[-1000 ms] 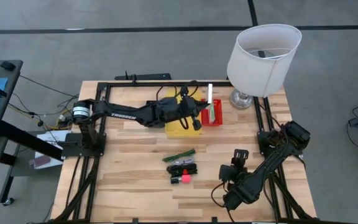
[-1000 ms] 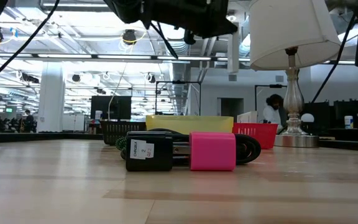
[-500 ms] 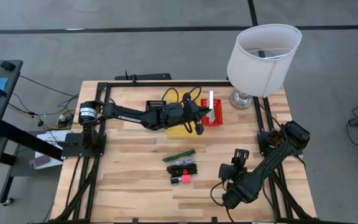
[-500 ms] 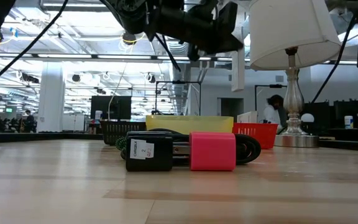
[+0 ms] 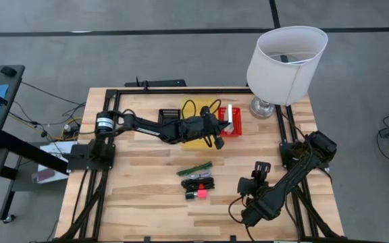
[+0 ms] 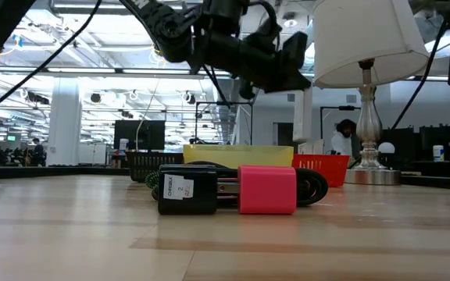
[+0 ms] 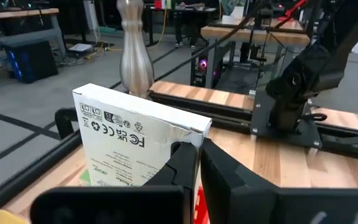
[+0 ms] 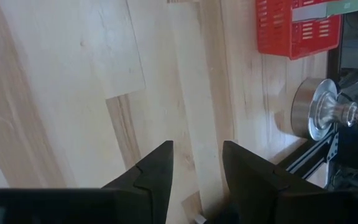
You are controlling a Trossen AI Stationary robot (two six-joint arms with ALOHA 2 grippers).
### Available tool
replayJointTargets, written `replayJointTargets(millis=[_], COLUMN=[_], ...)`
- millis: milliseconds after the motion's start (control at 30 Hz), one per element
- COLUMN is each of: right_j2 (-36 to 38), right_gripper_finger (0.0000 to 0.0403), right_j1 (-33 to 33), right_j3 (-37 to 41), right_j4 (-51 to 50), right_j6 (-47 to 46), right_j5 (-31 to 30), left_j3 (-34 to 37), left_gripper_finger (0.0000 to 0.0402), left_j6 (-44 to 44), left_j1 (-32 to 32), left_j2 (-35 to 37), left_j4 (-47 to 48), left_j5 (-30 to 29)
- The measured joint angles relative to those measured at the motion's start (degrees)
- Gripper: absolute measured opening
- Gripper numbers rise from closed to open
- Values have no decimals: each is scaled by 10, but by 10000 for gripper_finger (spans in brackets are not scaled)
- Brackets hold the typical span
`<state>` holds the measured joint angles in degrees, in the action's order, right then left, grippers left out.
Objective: Pick and place items into bin
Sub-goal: Put the white and green card reader box into the red bin
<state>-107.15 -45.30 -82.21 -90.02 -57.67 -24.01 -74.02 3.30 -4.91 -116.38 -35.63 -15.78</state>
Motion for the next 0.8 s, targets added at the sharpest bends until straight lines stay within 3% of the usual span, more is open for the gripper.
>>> replayJointTargets(millis=[500,800], right_j2=[0,0], right_gripper_finger=[135,135], right_j1=[0,0], right_j3=[0,0], right_j4=[0,0], right_j6=[-2,-4], right_j5=[0,0], left_j3=[-1,-1], left_gripper_finger=[1,39], left_j6=[8,10], left_j1=[-1,-1], left_j2=[-9,-9], left_j4=[-11,-13], left_j5=[1,0])
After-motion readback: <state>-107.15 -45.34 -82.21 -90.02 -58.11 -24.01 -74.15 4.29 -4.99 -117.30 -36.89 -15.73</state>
